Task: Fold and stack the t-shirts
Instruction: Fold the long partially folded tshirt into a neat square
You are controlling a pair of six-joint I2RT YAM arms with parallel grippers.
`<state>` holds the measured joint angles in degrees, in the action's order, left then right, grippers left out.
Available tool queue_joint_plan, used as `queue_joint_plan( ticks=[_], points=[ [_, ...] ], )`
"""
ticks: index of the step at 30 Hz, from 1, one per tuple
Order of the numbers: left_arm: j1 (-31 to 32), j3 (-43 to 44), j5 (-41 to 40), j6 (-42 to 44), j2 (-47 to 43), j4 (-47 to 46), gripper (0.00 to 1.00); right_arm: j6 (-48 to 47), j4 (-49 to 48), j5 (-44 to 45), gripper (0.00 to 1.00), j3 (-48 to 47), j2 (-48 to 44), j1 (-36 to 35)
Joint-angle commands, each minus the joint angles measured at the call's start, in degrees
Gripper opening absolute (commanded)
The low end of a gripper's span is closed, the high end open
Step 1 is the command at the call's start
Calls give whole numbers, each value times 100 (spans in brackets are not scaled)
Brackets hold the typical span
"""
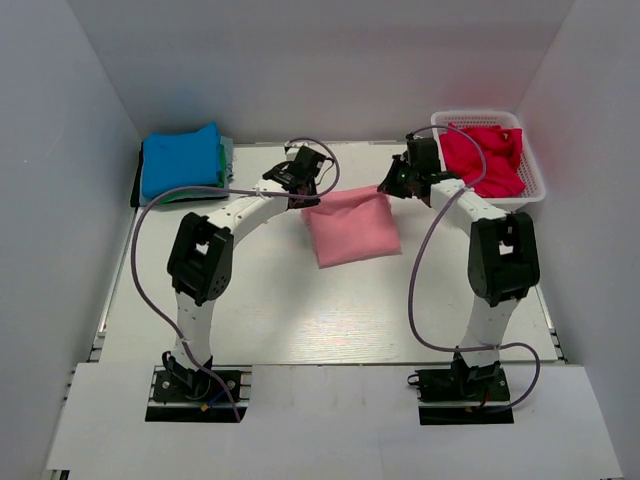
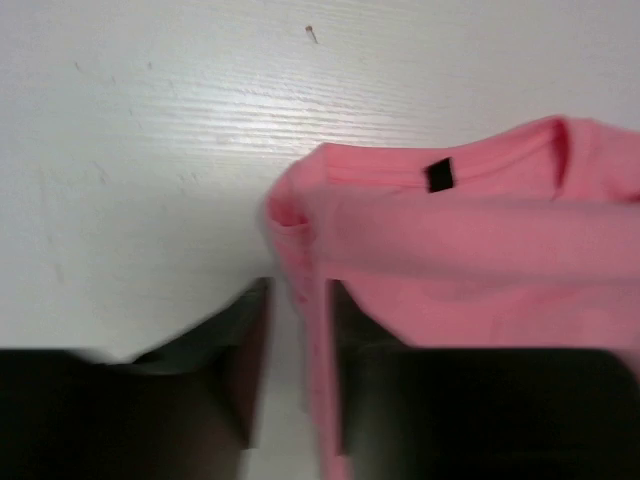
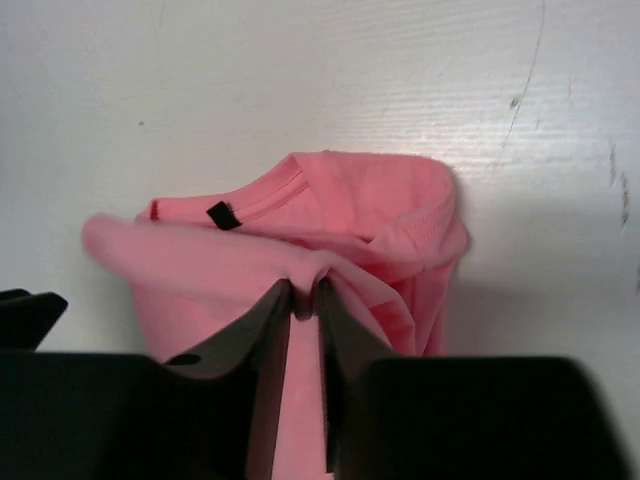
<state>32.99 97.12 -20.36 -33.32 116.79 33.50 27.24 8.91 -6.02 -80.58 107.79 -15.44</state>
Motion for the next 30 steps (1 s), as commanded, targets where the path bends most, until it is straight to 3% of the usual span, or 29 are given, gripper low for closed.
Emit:
queue_joint_plan(
  ticks=[1,2,3,6,8,15,16,20,25,30],
  points=[
    [-126,254,-117,97,133,-315,70,132,-625,-74,28,-406,373,129],
    [-196,316,-117,176,194,-422,84,141,-723,-101,44,-441,435,147],
    [-197,394,-117,177,273,-484,100,123,-819,-136,90,-546,471,155],
    [-320,1122,-398,143,520,-151,100,-17,-593,-531,90,-1047,638,182],
    [-320,1064,-233,142,477,-246,100,-167,-566,-663,90,-1022,568,129],
    [-179,-420,1269,422,-393,-1599,100,-149,-1116,-1234,90,270,-284,129],
    [-179,-553,1802,423,-394,-1783,100,-141,-1197,-1365,90,375,-267,112],
    [-179,-721,2080,423,-245,-2277,100,149,-1758,-1911,90,333,135,138],
    [-346,-844,2256,476,247,-2742,100,299,-1893,-1762,90,-71,1006,217],
    [-346,-791,1745,695,686,-2848,100,631,-2164,-1744,90,-406,1736,331]
  ],
)
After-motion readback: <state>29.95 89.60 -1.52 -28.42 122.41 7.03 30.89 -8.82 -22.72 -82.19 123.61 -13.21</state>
